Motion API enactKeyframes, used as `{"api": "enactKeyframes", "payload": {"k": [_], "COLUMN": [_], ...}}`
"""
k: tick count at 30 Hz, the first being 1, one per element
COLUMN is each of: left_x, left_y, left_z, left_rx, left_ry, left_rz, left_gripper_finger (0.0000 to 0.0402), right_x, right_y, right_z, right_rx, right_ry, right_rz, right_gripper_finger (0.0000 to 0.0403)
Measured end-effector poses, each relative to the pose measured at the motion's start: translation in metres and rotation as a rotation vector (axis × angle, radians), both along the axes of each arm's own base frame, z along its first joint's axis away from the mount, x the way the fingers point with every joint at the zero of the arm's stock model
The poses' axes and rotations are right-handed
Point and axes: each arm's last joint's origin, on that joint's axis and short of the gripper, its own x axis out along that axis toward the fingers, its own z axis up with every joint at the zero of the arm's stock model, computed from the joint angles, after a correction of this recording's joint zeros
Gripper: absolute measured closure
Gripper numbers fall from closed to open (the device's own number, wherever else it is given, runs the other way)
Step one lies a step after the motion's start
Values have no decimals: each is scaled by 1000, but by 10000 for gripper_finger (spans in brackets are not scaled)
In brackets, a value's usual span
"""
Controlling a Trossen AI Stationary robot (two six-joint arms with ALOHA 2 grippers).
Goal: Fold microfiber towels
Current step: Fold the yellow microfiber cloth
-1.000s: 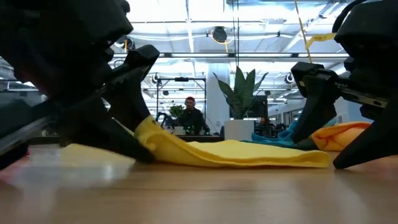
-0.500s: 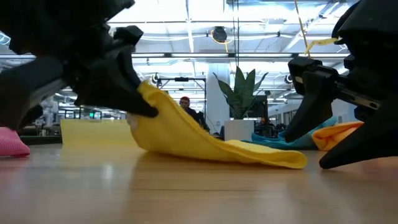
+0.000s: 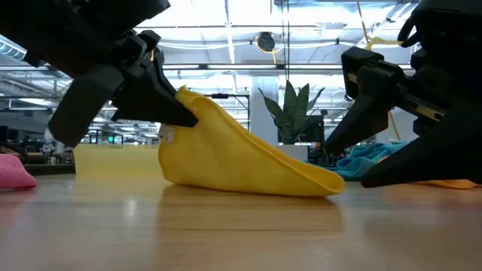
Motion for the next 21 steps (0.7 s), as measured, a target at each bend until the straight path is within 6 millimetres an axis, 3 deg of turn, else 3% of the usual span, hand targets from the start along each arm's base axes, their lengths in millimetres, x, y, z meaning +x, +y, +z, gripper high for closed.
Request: {"api": "enactKeyframes", "payload": {"k": [5,9,13,17,21], "left_x": [2,2,2,2,1], "left_y": [5,9,9,10,10], "left_z": [3,8,11,11,10], "left_rx": [-44,-58,-70,-73,-79], "left_ry": [-32,-40,-54,-52,-42], "left_rz": [50,68,71,74,80], "left_gripper_finger": [393,396,391,393,393], "right_x": [1,16,37,36,38], "right_y": [0,7,8,-4,-2], "right_z": [3,24,48,25,19], "right_rx": [-7,80,300,222,159], "right_ry": [-22,-132,-185,38,76], "right_rz": [-26,-124,-273,-350,-290], "right_gripper_finger": [220,220,220,216,199]}}
